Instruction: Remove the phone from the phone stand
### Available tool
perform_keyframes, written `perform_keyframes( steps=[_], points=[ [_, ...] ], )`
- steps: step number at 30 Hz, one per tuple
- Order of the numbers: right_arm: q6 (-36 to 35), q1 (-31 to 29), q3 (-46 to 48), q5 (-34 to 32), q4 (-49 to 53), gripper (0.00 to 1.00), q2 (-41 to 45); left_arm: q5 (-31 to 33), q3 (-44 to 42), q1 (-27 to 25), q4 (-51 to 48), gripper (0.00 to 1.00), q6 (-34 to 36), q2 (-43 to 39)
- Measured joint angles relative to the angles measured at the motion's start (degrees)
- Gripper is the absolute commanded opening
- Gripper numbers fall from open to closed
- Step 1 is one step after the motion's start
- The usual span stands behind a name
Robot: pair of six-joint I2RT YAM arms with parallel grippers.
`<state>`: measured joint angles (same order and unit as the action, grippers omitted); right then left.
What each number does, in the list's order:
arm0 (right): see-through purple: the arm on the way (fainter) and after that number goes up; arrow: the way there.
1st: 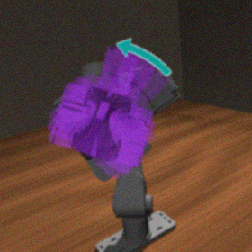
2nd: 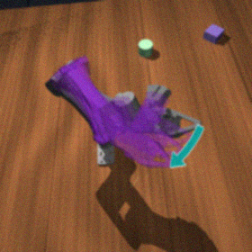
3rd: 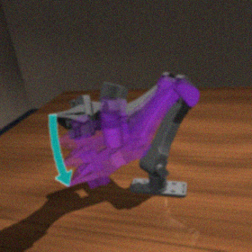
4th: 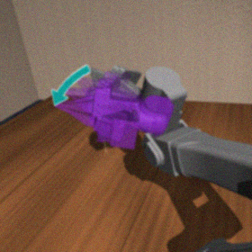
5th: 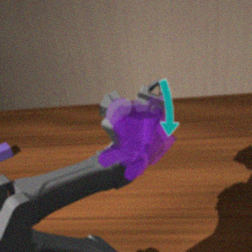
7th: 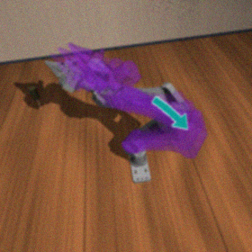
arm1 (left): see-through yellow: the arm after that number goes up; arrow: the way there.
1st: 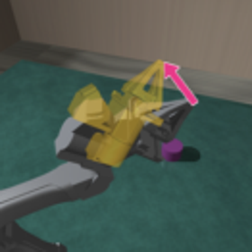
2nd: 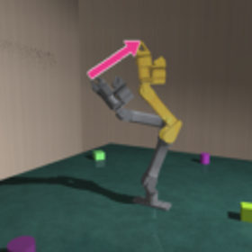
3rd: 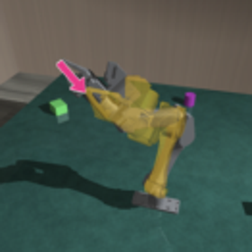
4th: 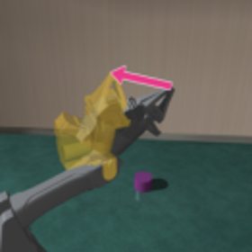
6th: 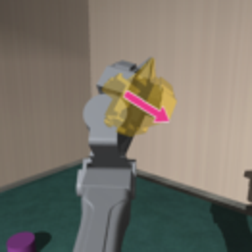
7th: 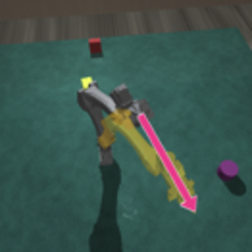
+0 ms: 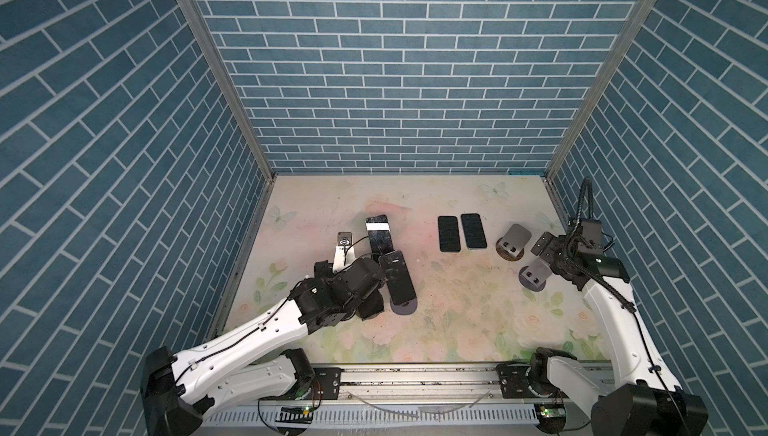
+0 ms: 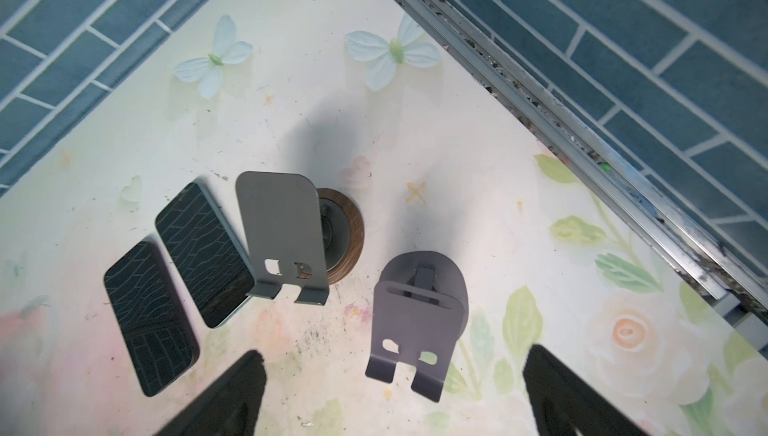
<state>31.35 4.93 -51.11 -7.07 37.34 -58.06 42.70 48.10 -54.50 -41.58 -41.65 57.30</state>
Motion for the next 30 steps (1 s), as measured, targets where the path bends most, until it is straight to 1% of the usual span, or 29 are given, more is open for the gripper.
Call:
perform_keyframes(
  steps=[8,11,16,20,26,30],
  points=[
    [-0.3,-1.0,-0.6,3.4,0.0,0.98,0.1,-3.4,-0.2,0.0,0.3,1.00,-5.2,0.7],
    [-1.3,-3.5,-0.9,5.2,0.0,0.98,0.0,-3.8,-0.2,0.0,0.3,1.00,-6.6,0.6],
    [-3.3,-13.0,-4.0,6.7,-0.3,0.98,-1.4,-3.8,-1.0,0.1,0.5,1.00,-8.0,-0.1],
    [-3.3,-19.5,-6.1,7.1,-1.0,0.98,-2.4,-4.0,-2.4,0.2,2.0,1.00,-8.3,-2.0],
    [-3.3,-29.2,-8.7,6.3,-2.0,0.98,-5.0,-4.3,-6.4,0.6,5.0,1.00,-7.8,-8.2],
    [-3.1,-36.2,-10.5,5.4,-3.1,0.98,-8.8,-4.5,-9.2,1.0,7.6,1.00,-6.6,-13.1]
  ],
)
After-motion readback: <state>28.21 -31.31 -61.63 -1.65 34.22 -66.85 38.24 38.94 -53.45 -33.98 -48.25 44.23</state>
